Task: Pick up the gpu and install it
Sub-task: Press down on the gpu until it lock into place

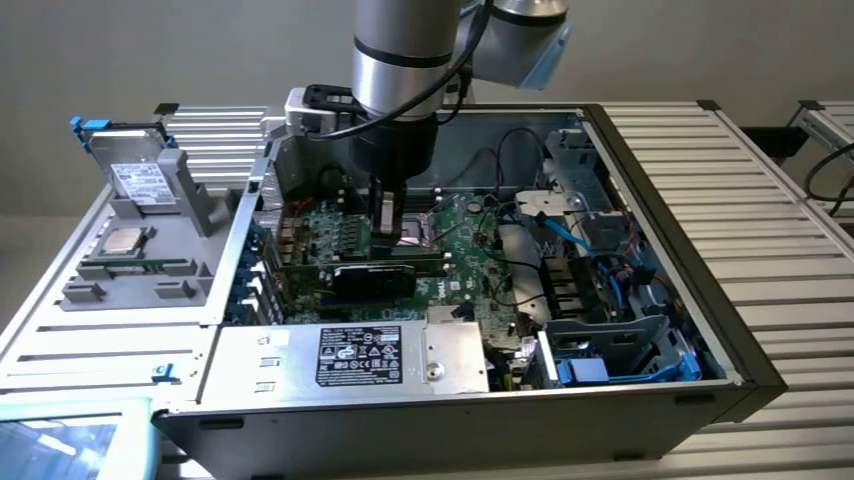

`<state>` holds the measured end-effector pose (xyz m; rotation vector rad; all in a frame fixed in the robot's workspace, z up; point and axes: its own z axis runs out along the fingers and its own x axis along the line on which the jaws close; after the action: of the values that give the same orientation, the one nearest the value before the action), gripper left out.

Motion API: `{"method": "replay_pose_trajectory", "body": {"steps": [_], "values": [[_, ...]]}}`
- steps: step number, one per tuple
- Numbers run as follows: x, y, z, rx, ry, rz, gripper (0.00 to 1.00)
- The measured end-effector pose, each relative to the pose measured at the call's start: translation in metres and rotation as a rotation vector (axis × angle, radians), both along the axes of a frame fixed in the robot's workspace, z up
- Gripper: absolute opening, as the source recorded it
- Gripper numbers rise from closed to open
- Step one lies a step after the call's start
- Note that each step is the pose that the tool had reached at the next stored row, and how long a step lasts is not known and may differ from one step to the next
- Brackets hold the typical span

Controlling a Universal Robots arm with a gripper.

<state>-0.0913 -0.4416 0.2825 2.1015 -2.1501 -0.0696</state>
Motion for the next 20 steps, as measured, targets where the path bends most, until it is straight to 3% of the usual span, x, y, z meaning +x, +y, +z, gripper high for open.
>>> {"method": "replay_pose_trajectory", "body": {"steps": [3,6,10,12,20], "values": [[-0.003,0.0031,0.0000,-0.0008,-0.0022,0.002,0.12],[-0.006,0.0073,-0.0001,-0.0040,-0.0111,0.004,0.12],[-0.009,0.0107,-0.0010,-0.0099,-0.0376,0.005,0.12],[-0.013,0.0122,-0.0023,-0.0101,-0.0466,0.005,0.12],[-0.042,0.0146,-0.0098,-0.0101,-0.0491,0.005,0.12]]}}
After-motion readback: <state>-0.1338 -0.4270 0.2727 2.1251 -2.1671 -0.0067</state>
